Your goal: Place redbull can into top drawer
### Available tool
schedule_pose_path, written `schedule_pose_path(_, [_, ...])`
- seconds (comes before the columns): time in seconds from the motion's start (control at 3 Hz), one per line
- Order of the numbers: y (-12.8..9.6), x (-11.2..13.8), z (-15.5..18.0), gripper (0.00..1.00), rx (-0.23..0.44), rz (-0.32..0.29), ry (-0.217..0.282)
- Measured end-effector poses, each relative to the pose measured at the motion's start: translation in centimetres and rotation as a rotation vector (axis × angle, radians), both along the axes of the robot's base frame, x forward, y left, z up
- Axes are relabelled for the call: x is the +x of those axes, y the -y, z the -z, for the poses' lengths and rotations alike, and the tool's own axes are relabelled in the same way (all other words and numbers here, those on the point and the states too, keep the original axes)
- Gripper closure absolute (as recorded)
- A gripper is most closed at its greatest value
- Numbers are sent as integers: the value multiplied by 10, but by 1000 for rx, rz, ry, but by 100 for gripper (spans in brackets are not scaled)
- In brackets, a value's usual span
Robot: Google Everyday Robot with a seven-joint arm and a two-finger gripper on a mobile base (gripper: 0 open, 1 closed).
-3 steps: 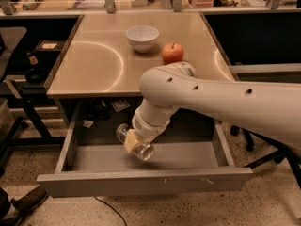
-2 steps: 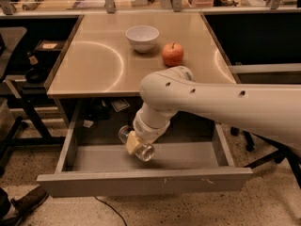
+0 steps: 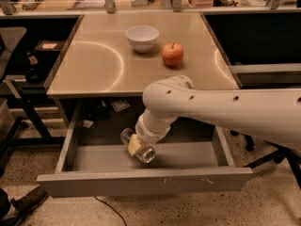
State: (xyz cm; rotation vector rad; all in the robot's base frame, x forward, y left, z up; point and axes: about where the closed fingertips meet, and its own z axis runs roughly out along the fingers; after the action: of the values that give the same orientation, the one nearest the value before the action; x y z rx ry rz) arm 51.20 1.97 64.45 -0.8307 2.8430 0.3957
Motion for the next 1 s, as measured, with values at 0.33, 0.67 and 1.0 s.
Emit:
schedule_pose_path(0.33, [0,6,11,100,10,-7,8])
schedule_pose_path(0.67, [0,9,22,100,19,-14,5])
schedule_pose_path(1.0, [2,11,31,100,11,-11,-3])
